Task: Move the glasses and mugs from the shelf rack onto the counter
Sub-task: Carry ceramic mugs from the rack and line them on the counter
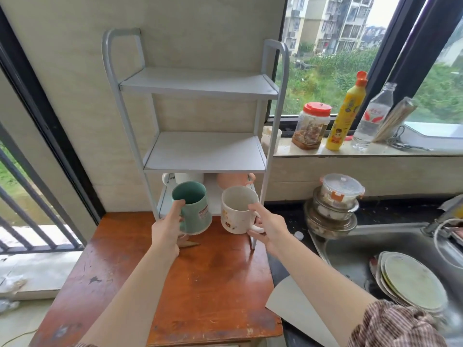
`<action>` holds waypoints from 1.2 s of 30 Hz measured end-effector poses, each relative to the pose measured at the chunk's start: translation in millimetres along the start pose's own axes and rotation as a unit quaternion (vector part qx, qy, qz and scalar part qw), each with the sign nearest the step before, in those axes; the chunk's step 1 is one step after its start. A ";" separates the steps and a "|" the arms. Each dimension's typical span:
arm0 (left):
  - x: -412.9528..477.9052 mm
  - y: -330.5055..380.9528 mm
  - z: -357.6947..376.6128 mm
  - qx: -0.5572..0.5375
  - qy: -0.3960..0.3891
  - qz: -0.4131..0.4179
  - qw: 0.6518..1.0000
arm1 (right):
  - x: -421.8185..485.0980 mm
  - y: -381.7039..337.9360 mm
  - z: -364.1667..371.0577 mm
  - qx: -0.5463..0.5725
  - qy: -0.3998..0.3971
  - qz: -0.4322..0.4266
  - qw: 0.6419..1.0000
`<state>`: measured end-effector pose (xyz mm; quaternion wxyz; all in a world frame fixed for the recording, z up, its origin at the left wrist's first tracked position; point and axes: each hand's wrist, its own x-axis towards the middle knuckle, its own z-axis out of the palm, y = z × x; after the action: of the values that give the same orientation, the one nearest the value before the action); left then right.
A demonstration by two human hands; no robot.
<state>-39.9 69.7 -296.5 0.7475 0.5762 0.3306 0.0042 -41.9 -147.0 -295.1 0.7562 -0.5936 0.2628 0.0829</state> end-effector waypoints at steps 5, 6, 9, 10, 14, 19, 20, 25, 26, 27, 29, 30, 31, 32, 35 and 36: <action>-17.1 -18.6 1.4 -0.003 -0.049 -0.014 0.999 | -6.0 7.4 -24.1 -0.013 -0.007 0.009 1.000; -20.9 -23.3 2.3 0.009 -0.058 -0.009 0.998 | -7.9 8.7 -30.1 -0.014 -0.013 0.012 1.000; -32.8 -36.5 5.2 0.036 -0.091 0.014 0.995 | -13.8 9.9 -52.1 -0.013 -0.023 0.019 0.999; -36.9 -40.8 6.4 0.045 -0.100 0.019 0.994 | -16.5 9.9 -60.5 -0.010 -0.028 0.021 0.999; -60.1 -57.5 17.4 0.102 -0.141 0.024 0.984 | -31.3 10.4 -99.5 -0.018 -0.020 0.028 0.999; -104.3 -83.2 49.4 0.166 -0.177 0.020 0.970 | -59.8 14.4 -167.4 -0.018 -0.016 0.038 0.999; -115.7 -89.5 57.9 0.174 -0.186 0.016 0.967 | -67.0 15.7 -183.5 -0.017 -0.009 0.037 0.999; -188.1 -131.3 105.3 0.190 -0.240 -0.034 0.951 | -115.6 23.6 -279.5 0.016 0.037 0.030 0.999; -204.9 -142.3 114.7 0.195 -0.250 -0.041 0.947 | -126.7 26.8 -301.6 0.024 0.047 0.029 0.998; -222.2 -153.8 123.8 0.200 -0.261 -0.048 0.943 | -139.0 30.4 -323.4 0.028 0.054 0.028 0.998; -259.9 -178.8 142.2 0.209 -0.288 -0.063 0.932 | -167.2 39.3 -368.5 0.036 0.071 0.019 0.997; -279.2 -192.1 151.2 0.215 -0.299 -0.070 0.927 | -181.4 44.6 -391.7 0.043 0.083 0.012 0.996; -298.7 -205.8 160.0 0.222 -0.307 -0.075 0.922 | -195.7 50.4 -415.4 0.054 0.097 0.007 0.994; -318.0 -219.6 168.6 0.232 -0.316 -0.079 0.917 | -210.0 57.4 -438.9 0.063 0.113 0.004 0.992; -373.5 -262.1 196.8 0.262 -0.362 -0.090 0.890 | -254.2 78.1 -504.4 0.084 0.173 0.010 0.981; -389.5 -274.9 205.8 0.262 -0.375 -0.102 0.883 | -267.6 84.7 -523.2 0.087 0.195 0.014 0.977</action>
<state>-344.6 -350.1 -319.2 0.6338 0.6725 0.0717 -0.3754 -462.3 -565.7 -317.0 0.7381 -0.5261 0.4198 -0.0471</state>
